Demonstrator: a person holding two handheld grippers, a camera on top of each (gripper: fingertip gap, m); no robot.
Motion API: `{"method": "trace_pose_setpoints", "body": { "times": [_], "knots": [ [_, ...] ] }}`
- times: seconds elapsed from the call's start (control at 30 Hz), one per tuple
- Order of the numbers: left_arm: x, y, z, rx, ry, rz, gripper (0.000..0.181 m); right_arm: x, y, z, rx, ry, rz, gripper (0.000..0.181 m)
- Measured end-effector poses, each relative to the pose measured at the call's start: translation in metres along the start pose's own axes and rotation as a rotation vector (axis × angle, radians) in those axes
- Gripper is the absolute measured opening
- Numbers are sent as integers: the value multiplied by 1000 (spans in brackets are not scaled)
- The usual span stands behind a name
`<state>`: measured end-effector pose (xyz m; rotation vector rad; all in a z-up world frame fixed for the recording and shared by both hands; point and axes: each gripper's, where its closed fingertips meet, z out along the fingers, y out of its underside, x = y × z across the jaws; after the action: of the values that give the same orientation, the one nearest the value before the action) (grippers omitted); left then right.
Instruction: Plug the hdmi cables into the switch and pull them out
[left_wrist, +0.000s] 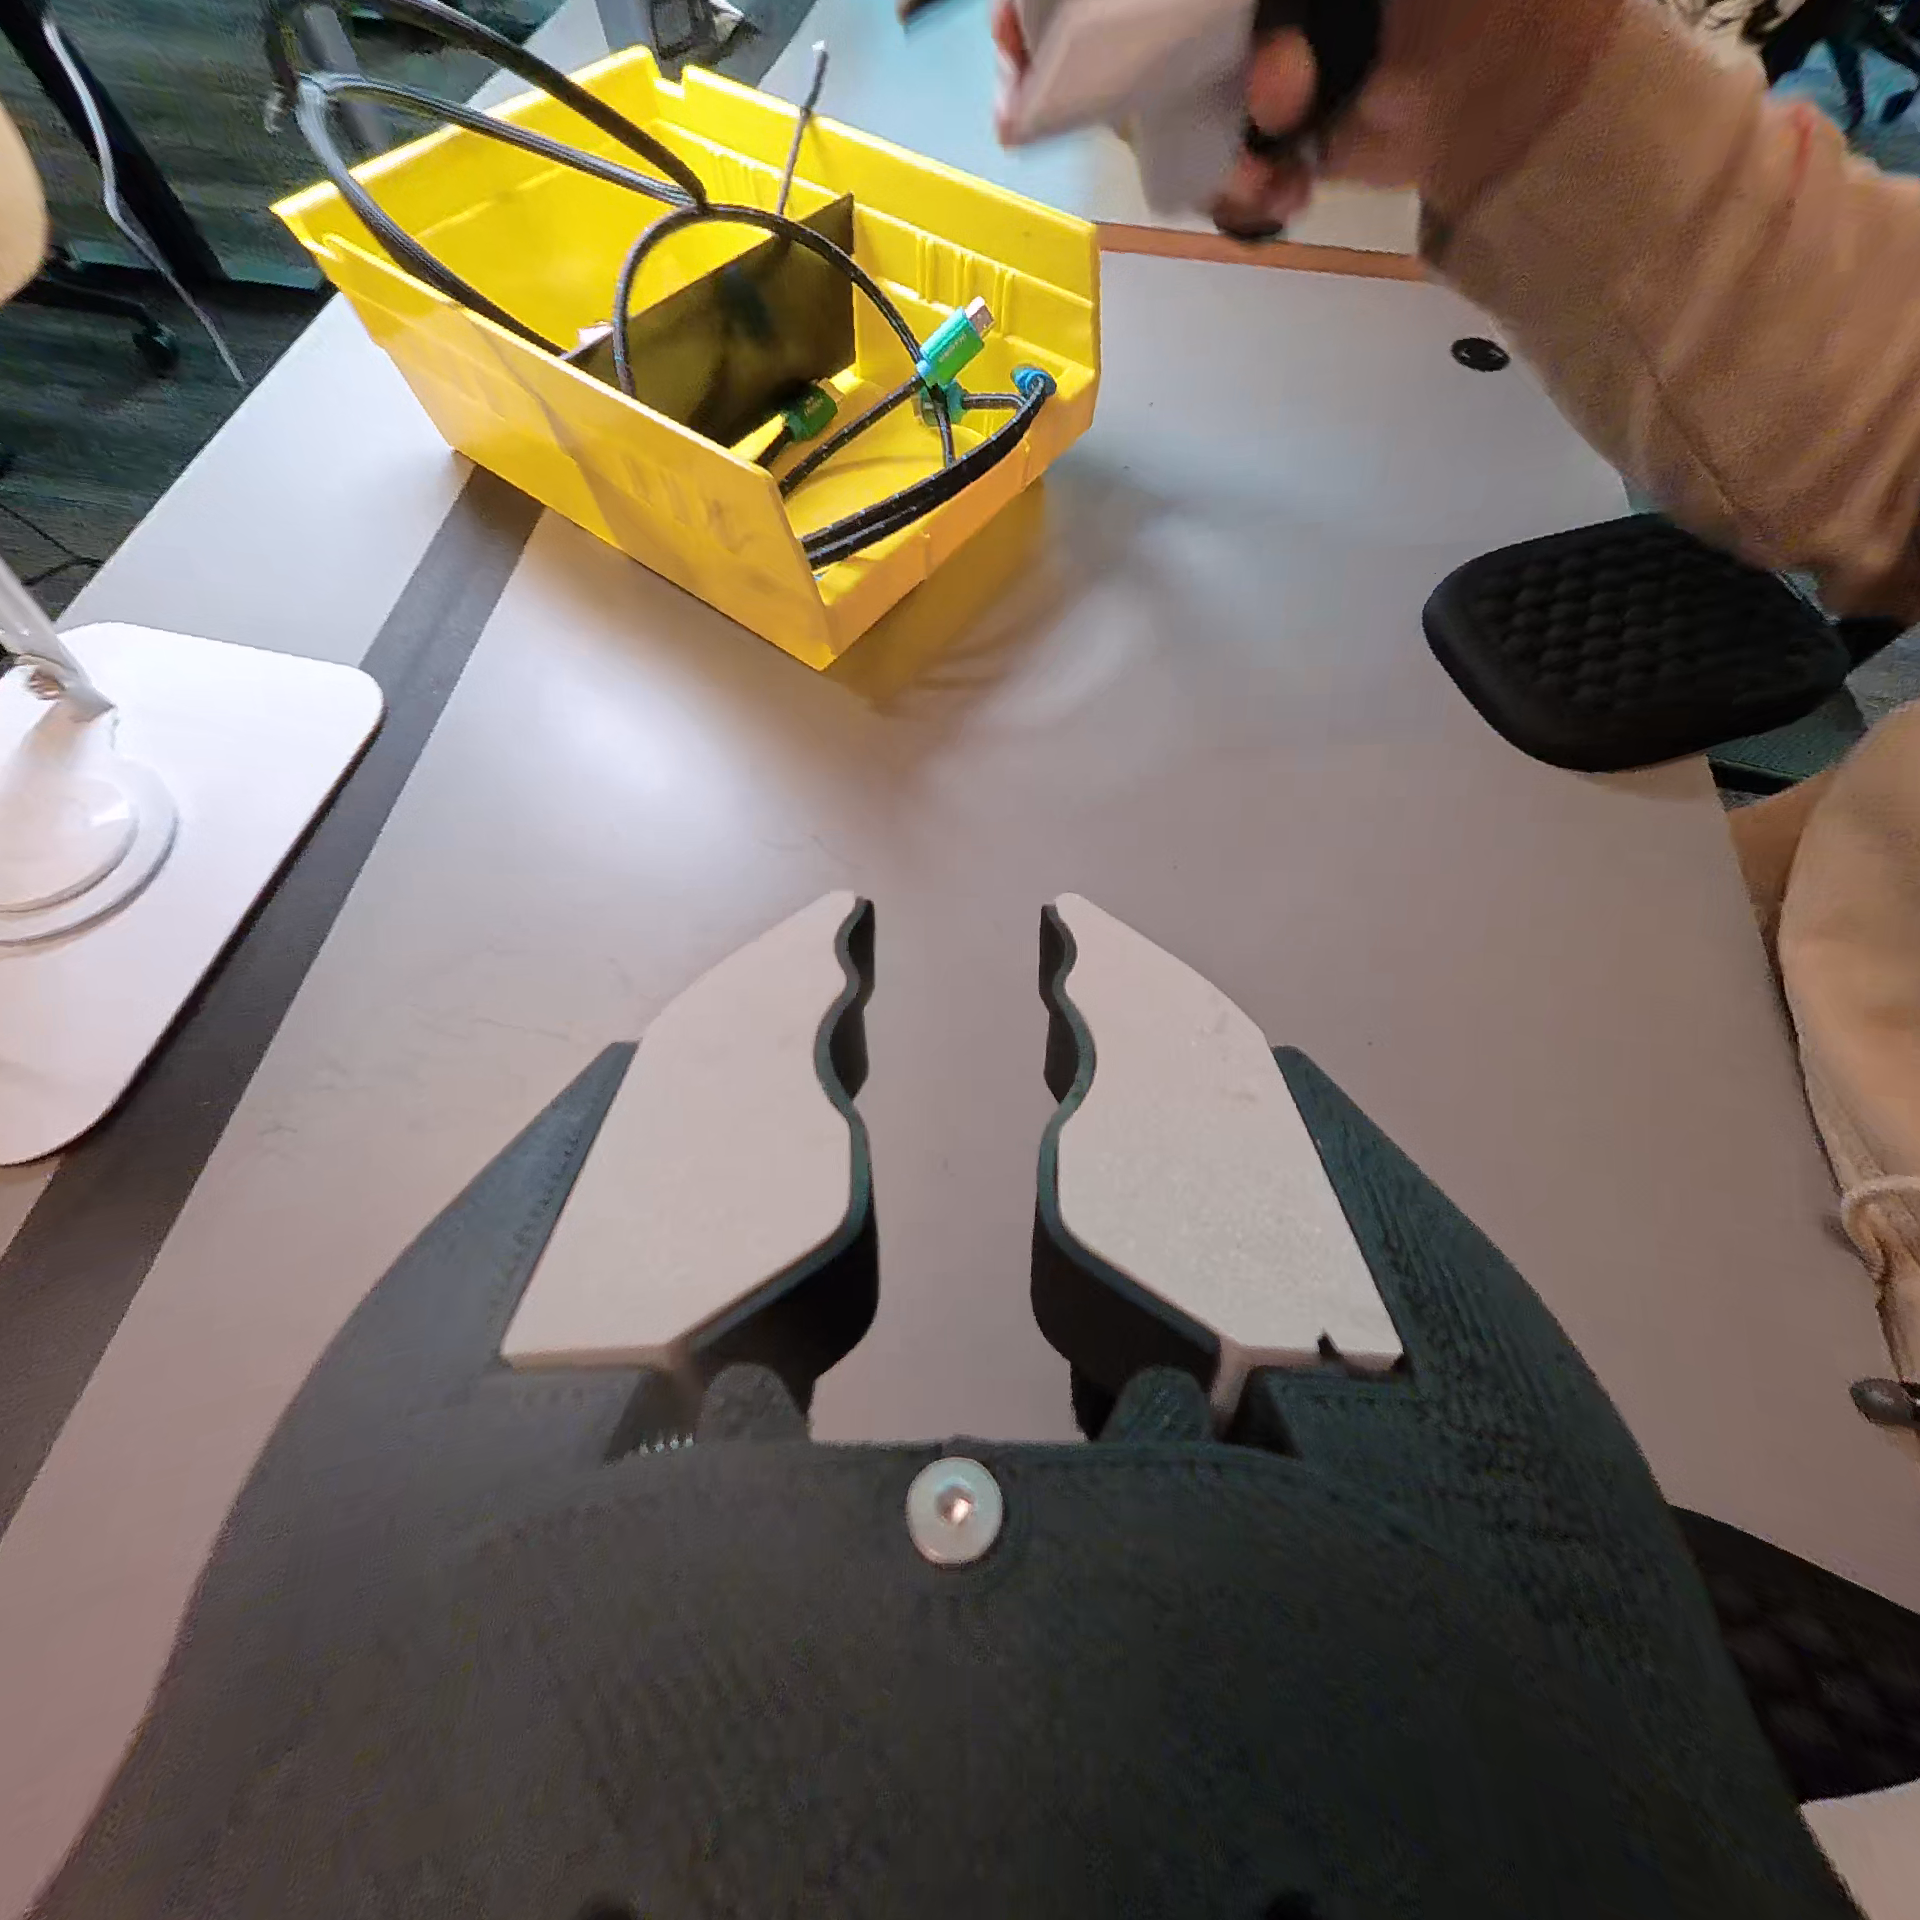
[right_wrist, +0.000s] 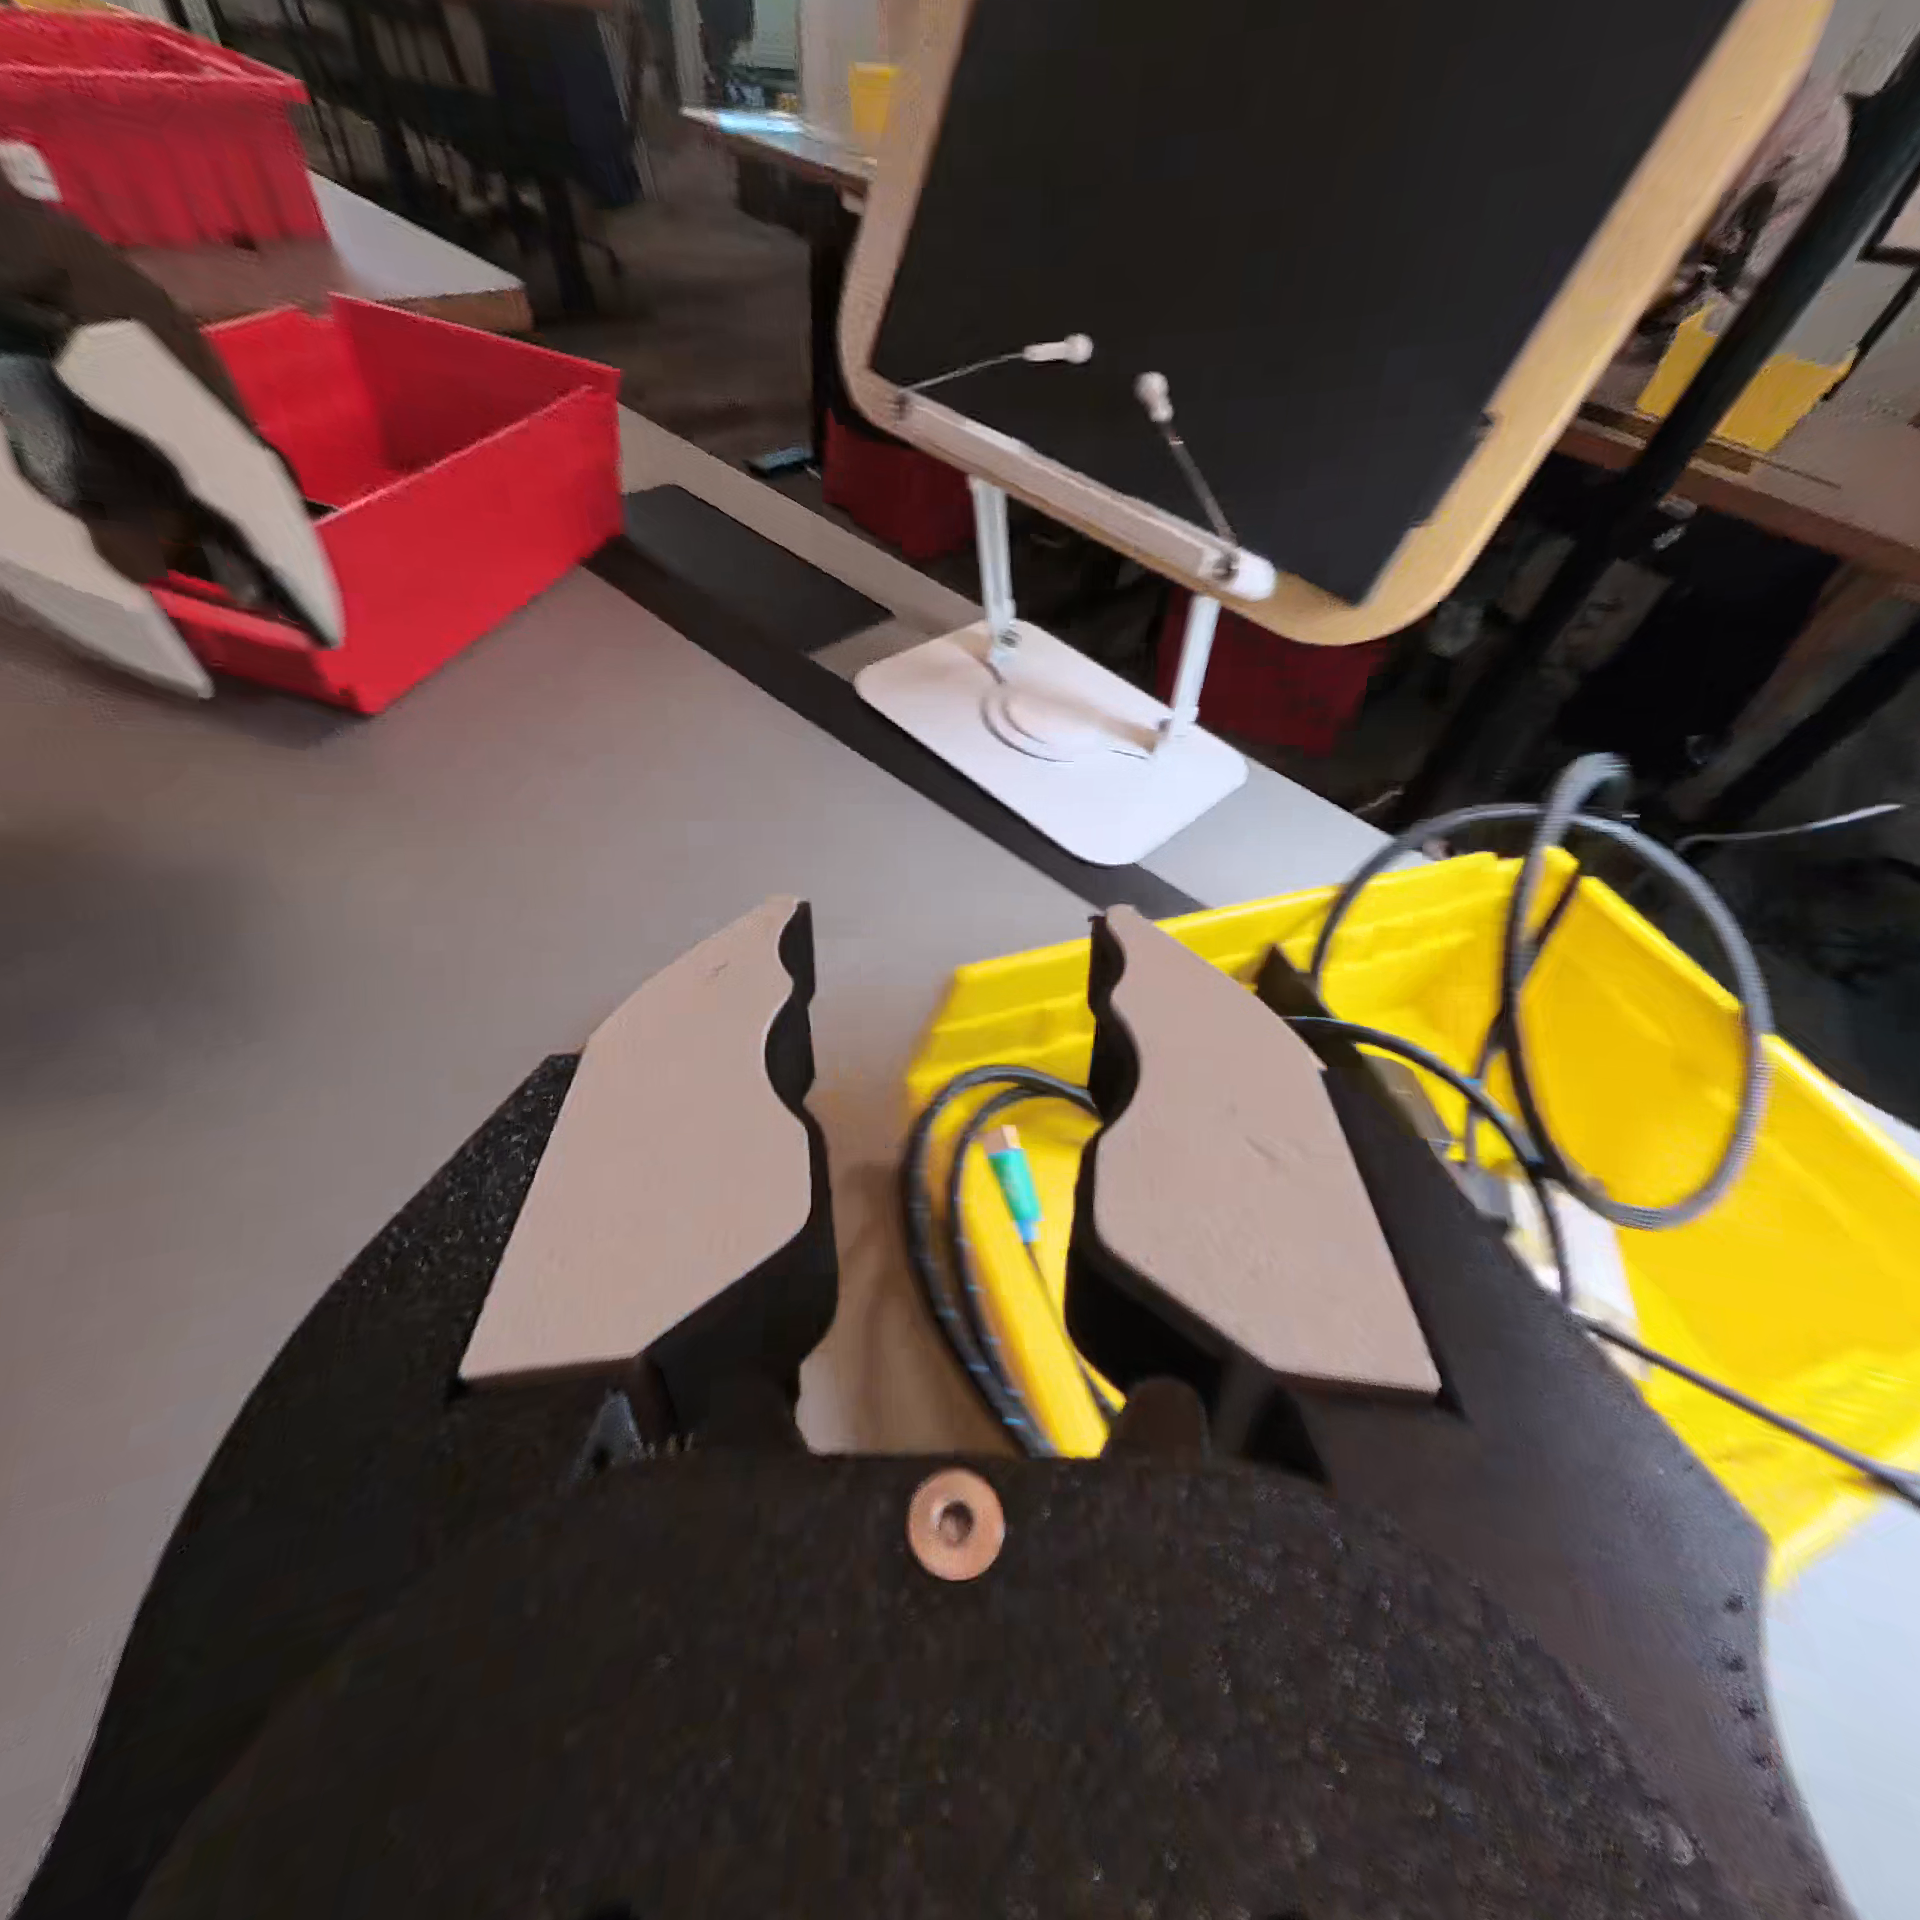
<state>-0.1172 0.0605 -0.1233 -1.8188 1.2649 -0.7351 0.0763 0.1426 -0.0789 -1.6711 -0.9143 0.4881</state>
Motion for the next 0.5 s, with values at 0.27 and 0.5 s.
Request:
{"method": "trace_pose_setpoints", "body": {
  "times": [0.27, 0.5],
  "knots": [
    [-19, -15, -36, 48, -193, -8, 42, -90, 94, 57, -230, -73, -97, 51],
    [-21, -14, -85, -26, -393, 27, 44, -31, 132, 47, -477, 238, -332, 53]
  ]
}}
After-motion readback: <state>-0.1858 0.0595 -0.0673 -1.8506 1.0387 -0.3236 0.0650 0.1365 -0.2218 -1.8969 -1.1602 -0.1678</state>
